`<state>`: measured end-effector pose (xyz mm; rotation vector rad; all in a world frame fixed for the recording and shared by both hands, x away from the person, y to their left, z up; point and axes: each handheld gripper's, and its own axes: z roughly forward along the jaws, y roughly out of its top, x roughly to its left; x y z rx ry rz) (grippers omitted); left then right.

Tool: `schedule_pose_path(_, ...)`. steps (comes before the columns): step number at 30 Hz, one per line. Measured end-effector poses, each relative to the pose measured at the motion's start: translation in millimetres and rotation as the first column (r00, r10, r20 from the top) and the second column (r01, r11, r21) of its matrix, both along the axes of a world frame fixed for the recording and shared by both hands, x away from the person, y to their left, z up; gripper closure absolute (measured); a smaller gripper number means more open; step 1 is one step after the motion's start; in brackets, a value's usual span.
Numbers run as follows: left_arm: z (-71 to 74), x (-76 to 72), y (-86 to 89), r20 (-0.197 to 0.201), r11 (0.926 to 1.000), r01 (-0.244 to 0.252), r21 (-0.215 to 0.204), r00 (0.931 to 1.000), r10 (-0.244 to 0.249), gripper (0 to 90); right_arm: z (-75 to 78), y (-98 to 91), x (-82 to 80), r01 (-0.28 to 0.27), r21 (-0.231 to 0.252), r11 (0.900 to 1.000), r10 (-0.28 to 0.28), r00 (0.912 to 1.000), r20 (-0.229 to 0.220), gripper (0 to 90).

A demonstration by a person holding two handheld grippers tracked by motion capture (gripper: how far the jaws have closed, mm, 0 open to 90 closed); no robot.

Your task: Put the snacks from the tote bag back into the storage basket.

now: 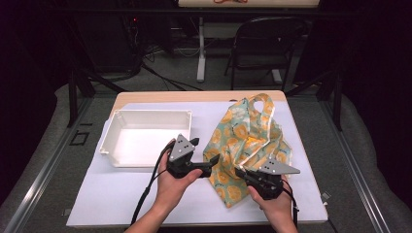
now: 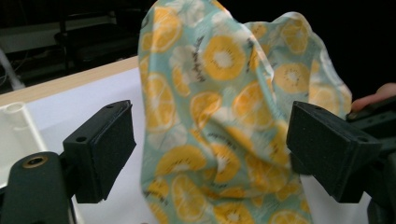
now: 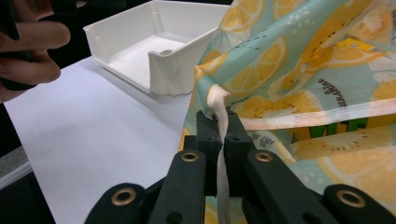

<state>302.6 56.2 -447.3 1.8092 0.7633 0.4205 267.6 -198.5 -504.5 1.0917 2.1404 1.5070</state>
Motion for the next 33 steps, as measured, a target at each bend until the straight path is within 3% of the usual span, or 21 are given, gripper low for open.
schedule_pose_path(8,1.2,6.0,-33.7,-0.014,0.9997,0.011,0.02,0.9999,-0.011,15.4,-6.5,8.1,0.0,-0.002,-0.003,1.0,0.002,0.9999,-0.011,88.8)
schedule_pose_path(11,-1.5,9.5,-46.2,-0.028,0.9988,0.019,0.045,0.9995,-0.018,15.3,-8.0,9.5,0.1,-0.01,-0.003,0.9999,0.01,0.9998,-0.016,88.9)
schedule_pose_path(15,-1.2,12.3,-54.4,-0.03,0.998,0.026,0.058,0.9993,-0.024,15.3,-9.0,11.7,-0.4,-0.026,-0.009,0.9996,0.025,0.9995,-0.02,88.8)
schedule_pose_path(19,-5.0,20.6,-68.1,-0.049,0.9937,0.008,0.112,0.9988,-0.002,16.1,-9.4,14.3,-1.1,-0.037,-0.009,0.9993,0.037,0.9991,-0.019,88.8)
schedule_pose_path(20,-6.9,23.4,-70.3,-0.057,0.993,0.004,0.118,0.9984,0.003,26.0,-9.4,14.3,-1.5,-0.042,-0.006,0.9991,0.042,0.999,-0.017,88.7)
schedule_pose_path(21,-8.7,26.2,-71.8,-0.061,0.9924,-0.003,0.123,0.9981,0.011,26.0,-9.4,14.3,-1.5,-0.042,-0.006,0.9991,0.042,0.999,-0.017,88.7)
schedule_pose_path(22,-10.3,28.8,-72.6,-0.071,0.9914,-0.008,0.131,0.9973,0.018,43.4,-8.9,13.3,-2.0,-0.05,-0.007,0.9987,0.05,0.9986,-0.016,88.6)
schedule_pose_path(25,-13.8,35.0,-69.7,-0.086,0.9916,-0.006,0.129,0.9961,0.017,67.5,-8.0,11.5,-2.9,-0.053,-0.01,0.9986,0.052,0.9986,-0.009,87.8)
schedule_pose_path(26,-14.5,37.2,-67.4,-0.098,0.9932,-0.003,0.116,0.9951,0.014,67.5,-8.0,11.5,-2.9,-0.053,-0.01,0.9986,0.052,0.9986,-0.009,87.8)
schedule_pose_path(27,-14.8,39.7,-64.7,-0.113,0.9947,0.01,0.102,0.9936,0.001,81.9,-7.1,8.9,-3.1,-0.054,-0.008,0.9985,0.054,0.9985,-0.011,85.9)
schedule_pose_path(29,-15.8,43.3,-59.1,-0.138,0.9966,0.03,0.077,0.9903,-0.019,89.8,-5.4,5.1,-3.2,-0.052,0.006,0.9986,0.052,0.9986,-0.011,83.0)
schedule_pose_path(33,-18.9,47.0,-50.2,-0.167,0.998,0.025,0.059,0.9858,-0.015,90.0,0.1,-5.4,-4.3,-0.039,0.052,0.9979,0.038,0.9992,0.009,74.4)
